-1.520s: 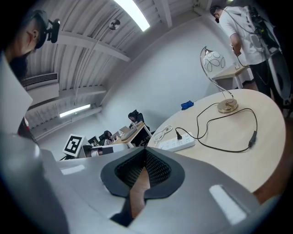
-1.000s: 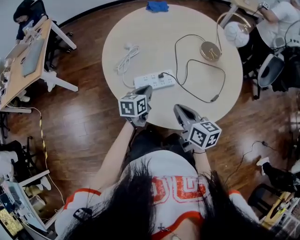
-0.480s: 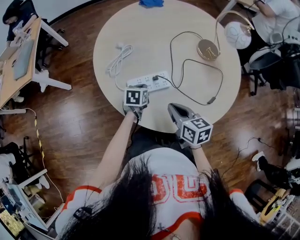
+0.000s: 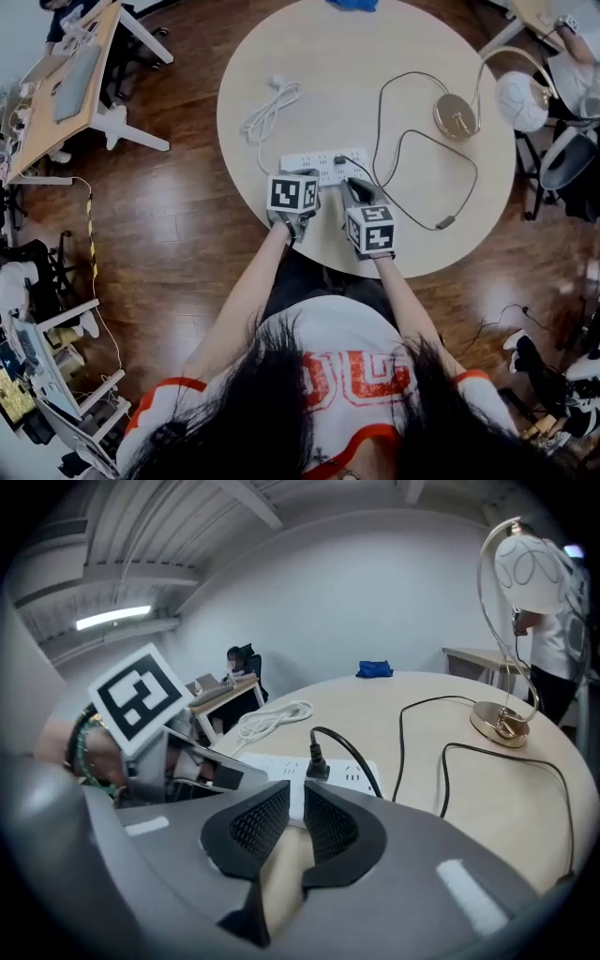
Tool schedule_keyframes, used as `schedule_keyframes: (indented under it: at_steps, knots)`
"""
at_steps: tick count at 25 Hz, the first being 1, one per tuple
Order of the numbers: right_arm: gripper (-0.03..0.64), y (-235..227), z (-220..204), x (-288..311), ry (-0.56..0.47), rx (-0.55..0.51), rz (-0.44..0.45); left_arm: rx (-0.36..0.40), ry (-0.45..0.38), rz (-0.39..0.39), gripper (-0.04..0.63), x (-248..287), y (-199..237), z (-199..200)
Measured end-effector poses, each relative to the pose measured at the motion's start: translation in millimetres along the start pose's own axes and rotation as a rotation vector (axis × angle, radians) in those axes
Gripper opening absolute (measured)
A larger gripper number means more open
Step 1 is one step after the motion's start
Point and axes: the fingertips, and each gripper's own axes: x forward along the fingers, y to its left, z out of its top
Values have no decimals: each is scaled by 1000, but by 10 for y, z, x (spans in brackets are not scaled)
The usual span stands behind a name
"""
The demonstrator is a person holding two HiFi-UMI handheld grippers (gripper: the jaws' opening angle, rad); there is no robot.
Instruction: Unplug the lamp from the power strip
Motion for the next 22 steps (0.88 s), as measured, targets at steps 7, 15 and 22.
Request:
schedule_keyframes:
  at_steps: [7,15,22]
  knots:
    - [145,-120,69,450,38,-133,-131,5,8,18,0,-36,17,-21]
    - [140,-141,128,653,54,-175,-172,24,-14,38,0,-49,4,-24]
    - [118,-129,129,648,47,-182,-142,-29,-28,31,0,-59,29,-25]
